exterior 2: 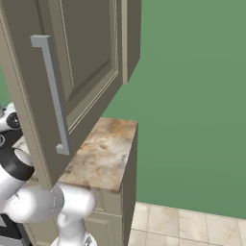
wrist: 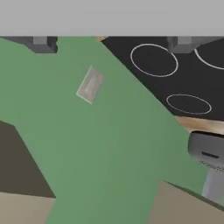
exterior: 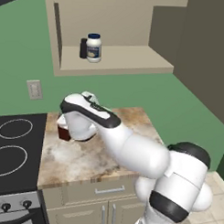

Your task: Collect the paprika, mayonnaise, and shaker from the cabinet and place them next to the stove.

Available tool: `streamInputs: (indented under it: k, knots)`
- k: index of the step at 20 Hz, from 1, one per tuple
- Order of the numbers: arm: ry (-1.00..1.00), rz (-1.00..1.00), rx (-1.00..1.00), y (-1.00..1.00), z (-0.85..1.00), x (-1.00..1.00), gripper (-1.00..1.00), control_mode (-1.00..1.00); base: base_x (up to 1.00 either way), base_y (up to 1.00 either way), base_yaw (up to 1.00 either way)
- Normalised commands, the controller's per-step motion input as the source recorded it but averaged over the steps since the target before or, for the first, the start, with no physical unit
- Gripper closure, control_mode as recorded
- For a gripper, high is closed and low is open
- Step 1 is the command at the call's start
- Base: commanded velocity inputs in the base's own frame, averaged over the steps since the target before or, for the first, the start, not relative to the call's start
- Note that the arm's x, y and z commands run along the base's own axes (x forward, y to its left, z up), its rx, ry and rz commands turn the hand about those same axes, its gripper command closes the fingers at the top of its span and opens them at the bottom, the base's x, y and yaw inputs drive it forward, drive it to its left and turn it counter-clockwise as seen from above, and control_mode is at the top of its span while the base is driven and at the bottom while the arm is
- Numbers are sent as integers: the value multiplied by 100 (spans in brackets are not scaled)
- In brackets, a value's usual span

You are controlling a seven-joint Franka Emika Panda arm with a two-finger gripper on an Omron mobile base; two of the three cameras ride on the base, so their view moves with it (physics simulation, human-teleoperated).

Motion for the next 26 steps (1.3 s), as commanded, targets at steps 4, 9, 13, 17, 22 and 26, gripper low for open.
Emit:
streamInputs:
  k: [4, 9, 13, 17, 22, 26]
  knots:
    - [12, -31, 0, -6, 71, -29, -100, -100, 0, 0, 0]
    - [25, -29, 0, -17, 88, -11, -100, -100, 0, 0, 0]
    - [32, -26, 0, -21, 91, -3, -100, -100, 0, 0, 0]
    - [32, -23, 0, -21, 100, 0, -100, -100, 0, 0, 0]
    - [30, -19, 0, -12, 100, -6, -100, -100, 0, 0, 0]
    - [31, -15, 0, -3, 92, -22, -100, -100, 0, 0, 0]
